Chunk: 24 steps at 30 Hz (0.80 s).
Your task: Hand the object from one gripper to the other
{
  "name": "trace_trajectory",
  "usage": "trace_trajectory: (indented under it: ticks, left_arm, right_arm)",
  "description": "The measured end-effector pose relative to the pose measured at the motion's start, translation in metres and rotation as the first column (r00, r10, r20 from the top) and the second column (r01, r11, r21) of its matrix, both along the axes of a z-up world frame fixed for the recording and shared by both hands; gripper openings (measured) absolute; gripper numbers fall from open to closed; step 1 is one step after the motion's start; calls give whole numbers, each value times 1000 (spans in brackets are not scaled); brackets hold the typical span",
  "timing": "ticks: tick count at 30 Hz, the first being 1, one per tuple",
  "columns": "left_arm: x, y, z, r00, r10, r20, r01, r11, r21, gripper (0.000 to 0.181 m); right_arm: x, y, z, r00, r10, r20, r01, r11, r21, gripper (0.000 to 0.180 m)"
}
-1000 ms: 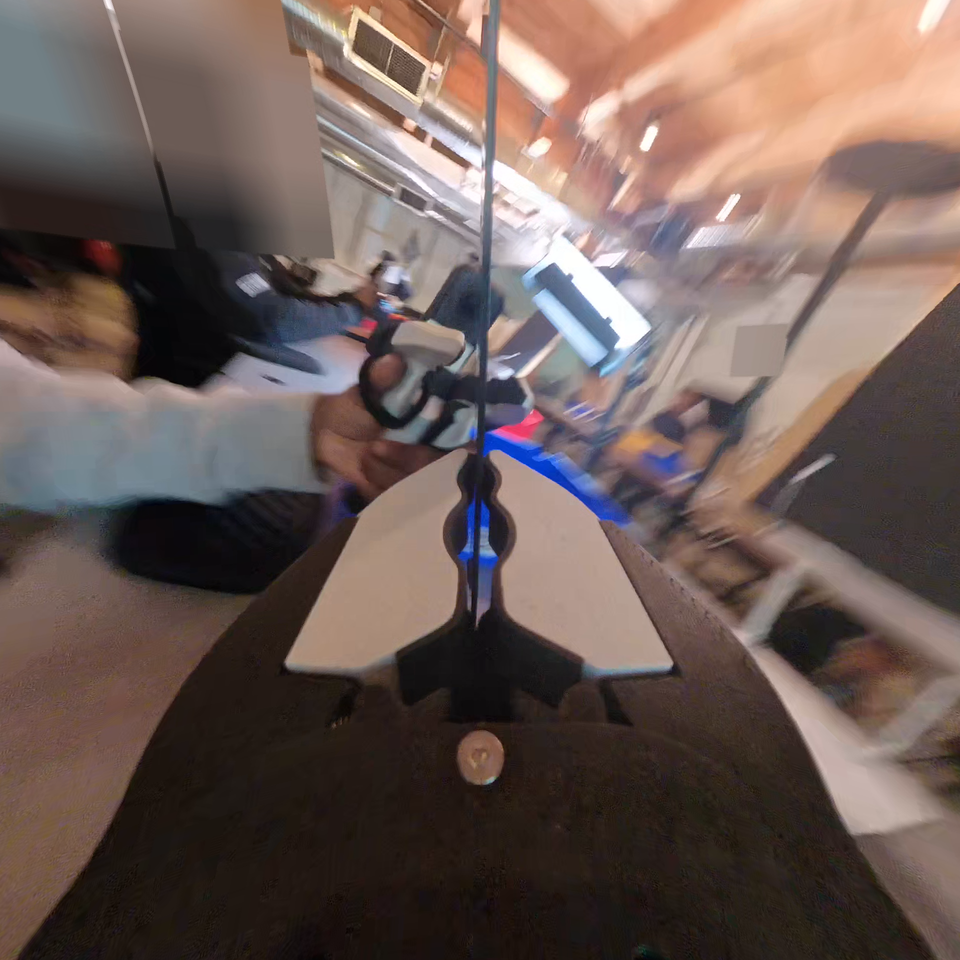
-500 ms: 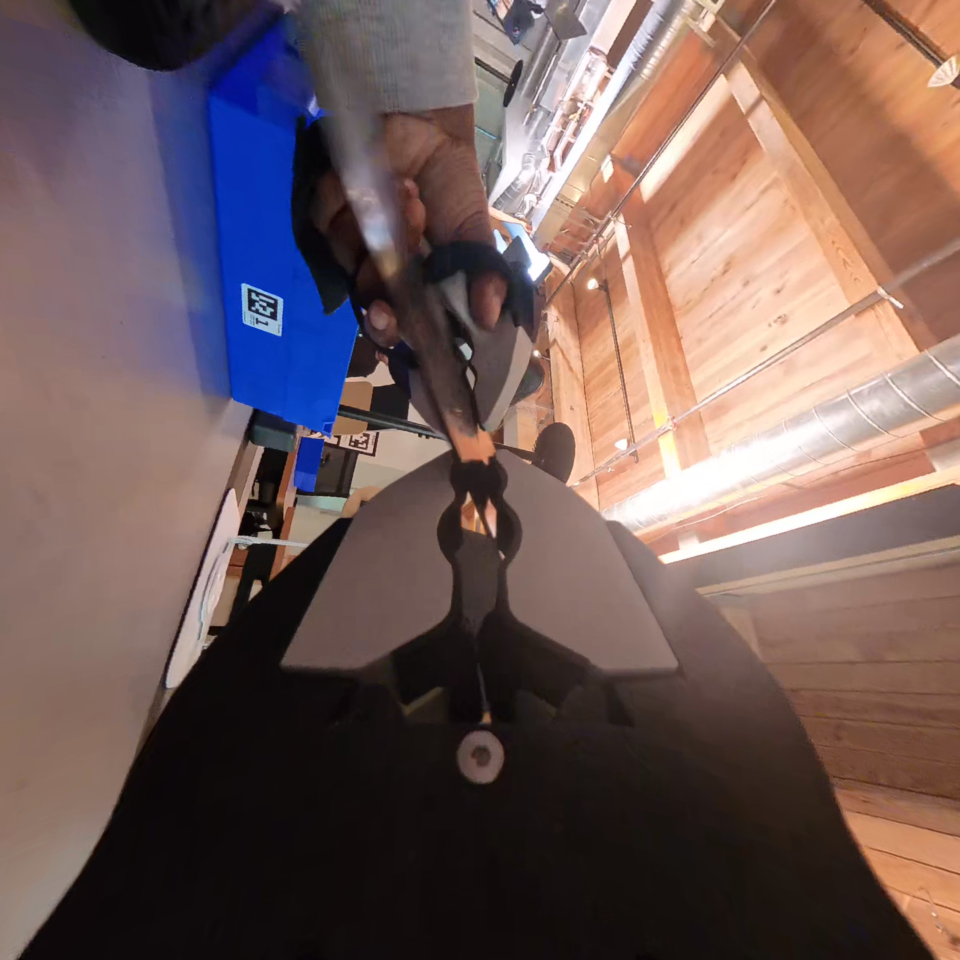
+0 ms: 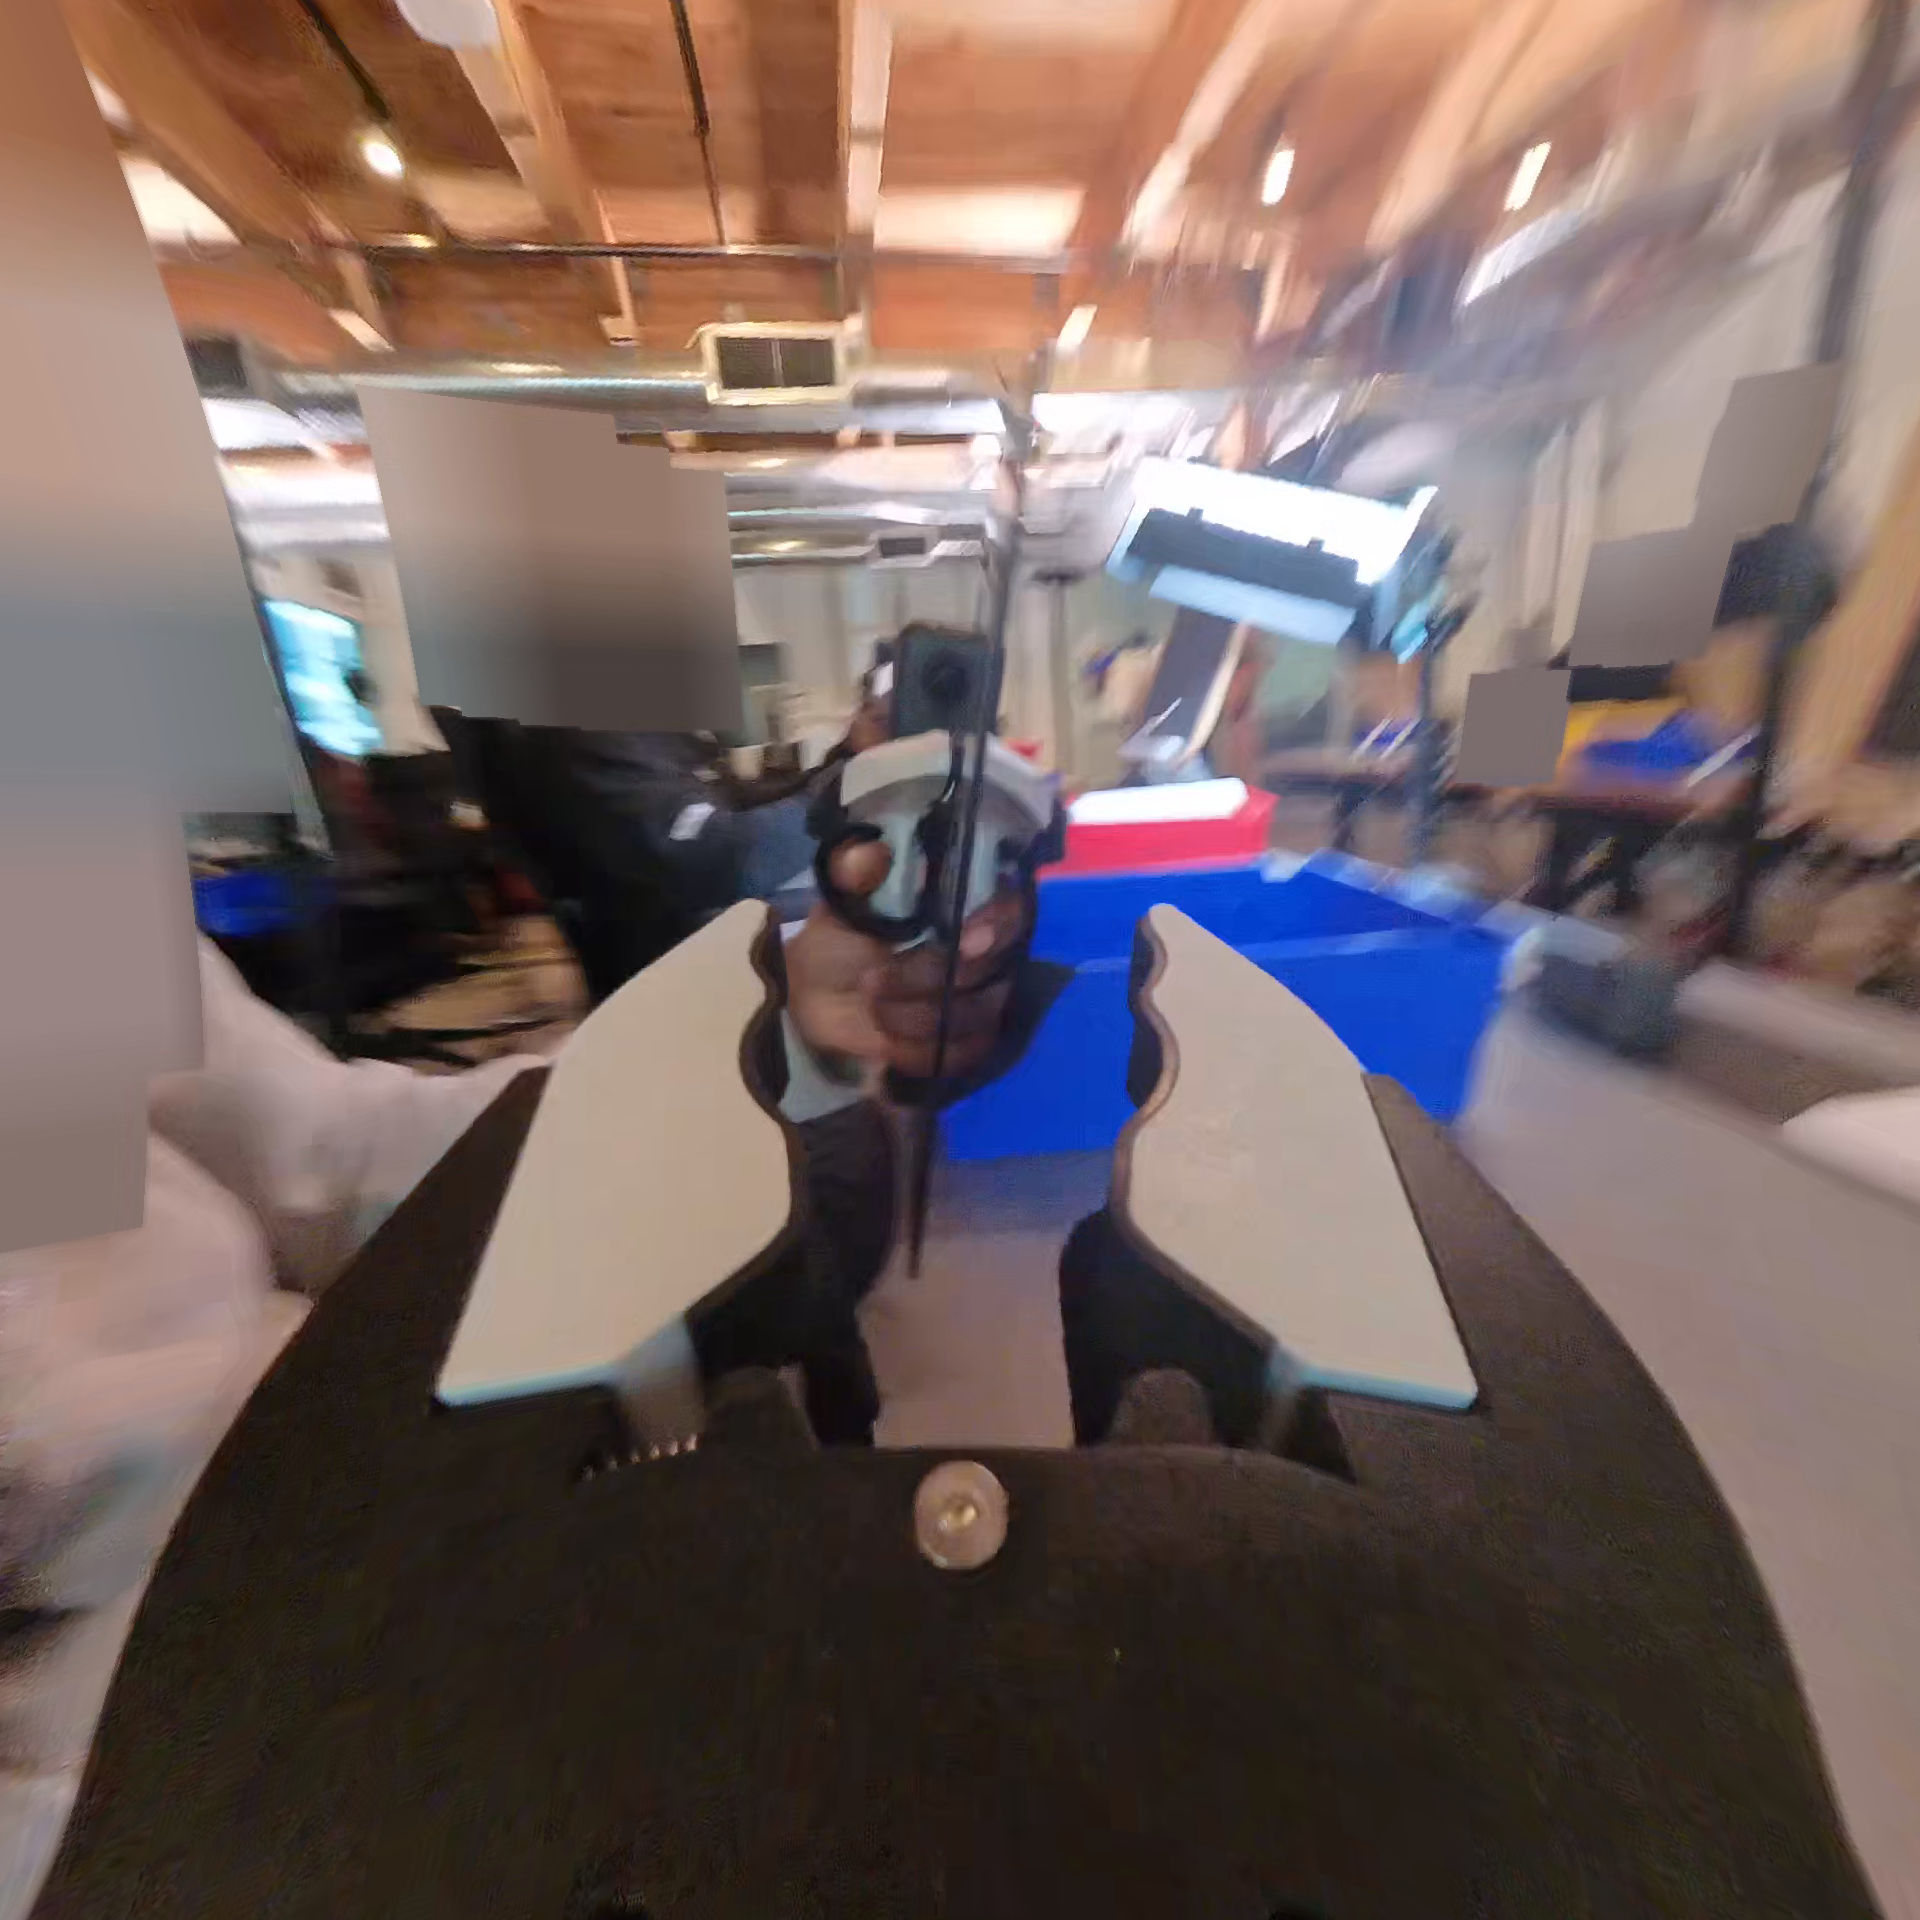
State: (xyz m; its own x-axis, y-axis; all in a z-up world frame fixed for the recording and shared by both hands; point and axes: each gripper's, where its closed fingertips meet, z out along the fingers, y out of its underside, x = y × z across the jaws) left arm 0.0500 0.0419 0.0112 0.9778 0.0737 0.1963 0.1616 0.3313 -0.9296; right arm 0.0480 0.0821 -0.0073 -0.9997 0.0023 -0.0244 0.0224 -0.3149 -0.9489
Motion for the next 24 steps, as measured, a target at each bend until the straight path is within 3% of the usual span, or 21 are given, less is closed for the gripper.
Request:
trace_trajectory:
  ticks: [2,5,6,7,8,11,14,15,16,18,20,21,22,24]
  left_arm:
    - [3,10,-8,1000,-23,3,24,998,-51,1]
    - [6,21,-17,999,-42,-4,41,993,-112,1]
    - [7,23,-19,999,-49,-2,48,991,-121,1]
    - [7,25,-21,999,-52,2,51,990,-128,1]
    - [5,26,-22,999,-35,7,36,990,-136,1]
    - [6,25,-25,999,-48,24,52,986,-159,7]
    - [3,15,-15,994,-56,90,64,994,-87,31]
    - [1,9,-9,990,-71,123,75,997,-31,33]
    - [-2,2,-4,981,-92,168,88,996,27,34]
    - [-7,-7,-3,946,-158,282,135,986,99,34]
    - [-1,-3,-13,901,-241,361,233,970,67,34]
    - [3,2,-22,882,-262,391,277,961,16,33]
    - [9,9,-30,872,-270,408,312,949,-37,33]
    - [22,21,-42,860,-298,415,379,917,-127,27]
  right_arm:
    - [4,-8,-11,970,138,198,-150,988,47,61]
    - [6,-10,-14,931,202,304,-224,974,40,45]
    - [6,-10,-15,934,197,298,-221,974,48,36]
    - [7,-10,-17,943,190,274,-214,975,62,15]
    - [7,-9,-18,957,176,231,-199,977,79,3]
    - [6,-6,-17,998,63,13,-64,990,128,2]
    - [13,3,-2,933,-94,-347,119,991,54,2]
    - [16,8,3,849,-174,-499,203,979,5,0]
    - [21,11,7,713,-247,-656,283,958,-52,1]
    - [32,14,6,295,-319,-901,414,892,-180,2]
    - [36,8,-8,-141,-236,-961,500,821,-275,2]
    - [35,3,-17,-276,-164,-947,524,800,-292,2]
    - [35,-2,-24,-350,-109,-931,536,791,-294,2]
    - [37,-8,-32,-422,-57,-905,543,783,-303,2]
